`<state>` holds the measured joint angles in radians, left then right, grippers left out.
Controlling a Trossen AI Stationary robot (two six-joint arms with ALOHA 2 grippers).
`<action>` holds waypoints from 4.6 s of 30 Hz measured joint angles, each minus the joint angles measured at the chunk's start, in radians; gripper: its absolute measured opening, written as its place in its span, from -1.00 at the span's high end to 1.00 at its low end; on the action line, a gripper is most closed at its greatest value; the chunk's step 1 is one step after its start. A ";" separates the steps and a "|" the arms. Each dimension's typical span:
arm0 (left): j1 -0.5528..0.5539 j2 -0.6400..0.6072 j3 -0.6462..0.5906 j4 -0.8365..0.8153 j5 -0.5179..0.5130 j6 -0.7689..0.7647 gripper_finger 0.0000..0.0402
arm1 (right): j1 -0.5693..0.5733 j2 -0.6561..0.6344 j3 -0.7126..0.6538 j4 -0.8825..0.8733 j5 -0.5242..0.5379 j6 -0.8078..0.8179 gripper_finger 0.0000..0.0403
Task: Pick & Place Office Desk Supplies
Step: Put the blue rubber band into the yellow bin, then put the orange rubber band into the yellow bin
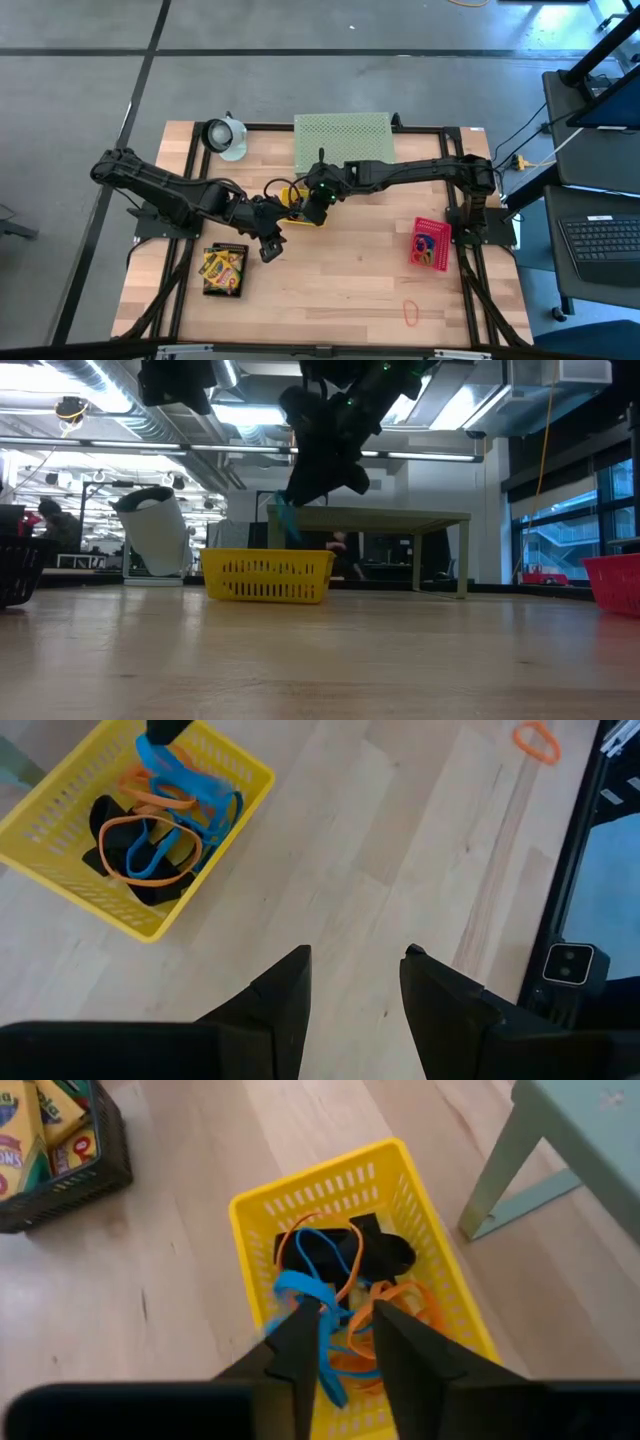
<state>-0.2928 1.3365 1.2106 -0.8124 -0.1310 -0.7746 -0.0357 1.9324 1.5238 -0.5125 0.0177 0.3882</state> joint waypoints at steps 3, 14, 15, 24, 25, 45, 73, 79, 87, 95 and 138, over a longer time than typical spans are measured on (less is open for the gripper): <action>0.000 0.000 0.000 0.000 0.000 0.000 0.26 | 0.000 0.000 0.000 0.001 0.000 0.033 0.39; 0.000 0.000 0.000 0.001 0.002 0.000 0.26 | 0.027 -0.033 -0.001 0.005 -0.041 0.043 0.34; 0.000 0.000 0.000 0.000 0.003 0.000 0.26 | 0.037 -0.047 -0.001 -0.008 -0.053 0.037 0.35; -0.042 0.000 0.000 -0.008 0.013 0.057 0.26 | 0.250 -0.119 0.000 -0.346 -0.089 0.041 0.50; -0.047 0.000 0.000 -0.008 -0.001 0.057 0.26 | 0.283 -0.123 0.000 -0.380 -0.085 0.068 0.52; -0.111 0.000 0.001 0.401 -0.071 0.392 0.26 | 0.891 -0.130 -0.092 -0.661 0.201 1.298 0.27; -0.097 0.070 0.000 0.397 0.019 0.325 0.26 | 1.091 -0.123 -0.495 -0.189 0.106 1.689 0.33; -0.091 0.070 0.000 0.398 0.022 0.325 0.26 | 1.091 -0.124 -0.514 -0.180 0.101 1.672 0.40; -0.069 0.070 0.000 0.398 0.027 0.324 0.26 | 1.092 -0.122 -0.517 -0.193 0.114 1.681 0.95; -0.062 0.070 0.000 0.397 0.027 0.338 0.26 | 1.092 -0.118 -0.500 -0.195 0.119 1.720 0.98; -0.092 -0.150 -0.001 0.287 -0.100 0.308 0.26 | 0.170 -0.228 -0.289 0.167 0.168 0.337 1.00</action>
<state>-0.3852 1.1864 1.2098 -0.5257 -0.2311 -0.4668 0.1339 1.7046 1.2345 -0.3455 0.1853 0.7248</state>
